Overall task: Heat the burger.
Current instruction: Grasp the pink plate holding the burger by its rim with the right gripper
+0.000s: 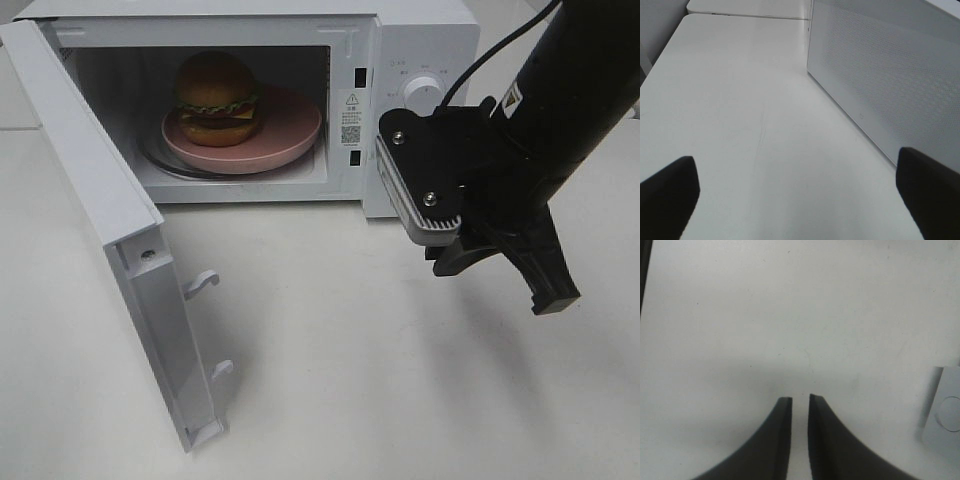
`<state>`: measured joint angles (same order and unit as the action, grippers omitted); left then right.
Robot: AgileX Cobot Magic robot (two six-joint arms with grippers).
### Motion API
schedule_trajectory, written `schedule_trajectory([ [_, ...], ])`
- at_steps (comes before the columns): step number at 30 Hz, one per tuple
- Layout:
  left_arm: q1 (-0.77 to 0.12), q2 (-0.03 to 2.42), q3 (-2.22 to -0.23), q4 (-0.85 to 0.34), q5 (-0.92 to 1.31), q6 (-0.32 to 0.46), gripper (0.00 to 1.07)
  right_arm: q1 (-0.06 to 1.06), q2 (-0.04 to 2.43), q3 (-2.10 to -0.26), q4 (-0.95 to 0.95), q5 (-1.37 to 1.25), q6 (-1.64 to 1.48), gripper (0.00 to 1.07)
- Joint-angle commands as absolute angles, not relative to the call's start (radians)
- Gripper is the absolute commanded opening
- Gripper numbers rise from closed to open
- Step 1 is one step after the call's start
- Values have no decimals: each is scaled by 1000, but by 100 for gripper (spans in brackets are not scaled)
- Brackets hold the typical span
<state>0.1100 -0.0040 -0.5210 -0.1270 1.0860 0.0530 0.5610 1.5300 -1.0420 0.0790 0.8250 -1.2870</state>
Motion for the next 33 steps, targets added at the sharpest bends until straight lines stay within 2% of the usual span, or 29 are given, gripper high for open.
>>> schedule_trajectory([
  [1,113,-22,-517,-126,1072,48,100,587,1521,-1049,-10,794,-1317,30],
  [2,113,-22,-517,-126,1072,48,100,598,1521,-1049,-40,786,-1311,35],
  [3,113,-22,-517,-126,1072,48,100,598,1521,-1049,-40,786,-1311,35],
  [4,113,-22,-517,-126,1072,48,100,615,1521,-1049,-87,759,-1291,47],
  [5,113,-22,-517,-126,1072,48,100,623,1521,-1049,-97,744,-1269,52],
  [6,113,-22,-517,-126,1072,48,100,623,1521,-1049,-97,744,-1269,52],
  [7,113,-22,-517,-126,1072,48,100,634,1521,-1049,-114,707,-1220,64],
  [8,113,-22,-517,-126,1072,48,100,634,1521,-1049,-114,707,-1220,64],
  [9,113,-22,-517,-126,1072,48,100,646,1521,-1049,-124,676,-1179,77],
  [10,113,-22,-517,-126,1072,48,100,648,1521,-1049,-124,668,-1172,82],
  [11,113,-22,-517,-126,1072,48,100,648,1521,-1049,-124,668,-1172,82],
  [12,113,-22,-517,-126,1072,48,100,655,1524,-1049,-125,656,-1169,92],
  [13,113,-22,-517,-126,1072,48,100,655,1529,-1049,-127,639,-1169,95],
  [33,113,-22,-517,-126,1072,48,100,690,1766,-1251,-182,475,-1173,90],
])
